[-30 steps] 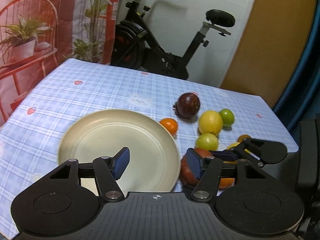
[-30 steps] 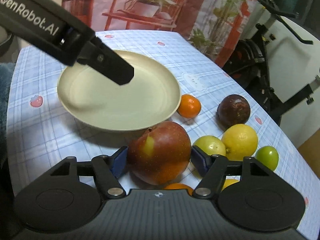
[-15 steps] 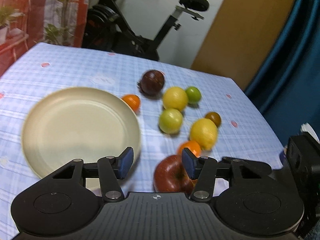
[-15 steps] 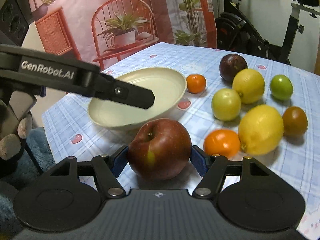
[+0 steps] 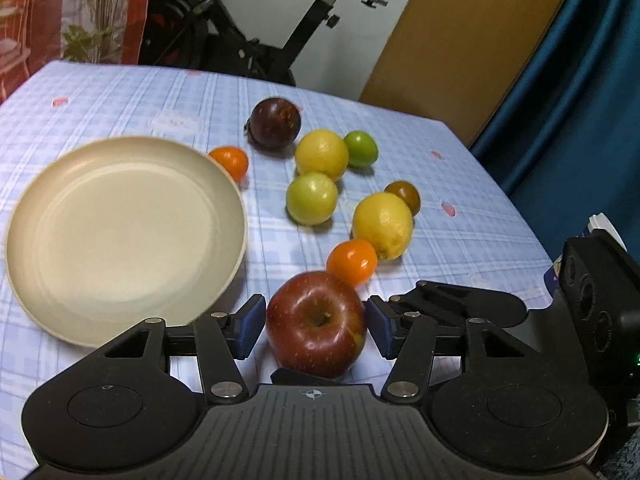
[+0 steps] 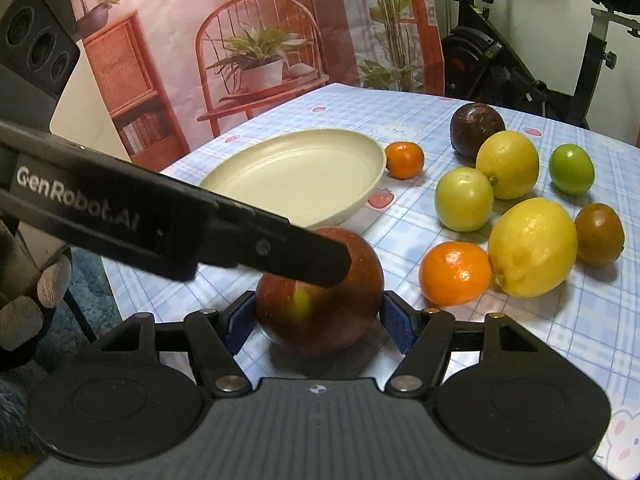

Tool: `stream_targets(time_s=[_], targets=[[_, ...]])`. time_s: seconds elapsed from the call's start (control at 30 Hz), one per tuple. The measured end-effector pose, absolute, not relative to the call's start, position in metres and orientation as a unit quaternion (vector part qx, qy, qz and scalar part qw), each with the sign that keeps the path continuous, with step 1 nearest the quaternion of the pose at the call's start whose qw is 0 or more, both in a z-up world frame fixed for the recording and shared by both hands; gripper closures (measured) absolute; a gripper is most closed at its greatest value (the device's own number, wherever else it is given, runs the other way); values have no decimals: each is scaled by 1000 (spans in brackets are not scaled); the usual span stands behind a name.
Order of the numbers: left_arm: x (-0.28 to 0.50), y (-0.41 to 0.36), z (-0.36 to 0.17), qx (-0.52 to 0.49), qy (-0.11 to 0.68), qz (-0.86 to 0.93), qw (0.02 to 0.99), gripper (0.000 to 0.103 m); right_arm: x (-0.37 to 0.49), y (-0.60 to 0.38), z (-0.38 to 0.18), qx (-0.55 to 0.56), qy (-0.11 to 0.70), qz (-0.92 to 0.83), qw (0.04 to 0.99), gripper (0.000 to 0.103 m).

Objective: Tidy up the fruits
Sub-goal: 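Lift the red apple with the left tool and carry it over the plate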

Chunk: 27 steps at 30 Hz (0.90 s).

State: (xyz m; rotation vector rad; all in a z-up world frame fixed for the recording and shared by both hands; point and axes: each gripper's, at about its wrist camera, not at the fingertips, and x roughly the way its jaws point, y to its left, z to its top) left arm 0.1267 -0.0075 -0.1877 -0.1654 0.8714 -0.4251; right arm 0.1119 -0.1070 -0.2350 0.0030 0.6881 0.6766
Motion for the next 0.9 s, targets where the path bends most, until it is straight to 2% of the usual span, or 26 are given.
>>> stream_targets(time_s=[0.9], targets=[[127,-14,-201,-75,432,-217,872,41,109,-107,-232,-12,330,313,890,34]])
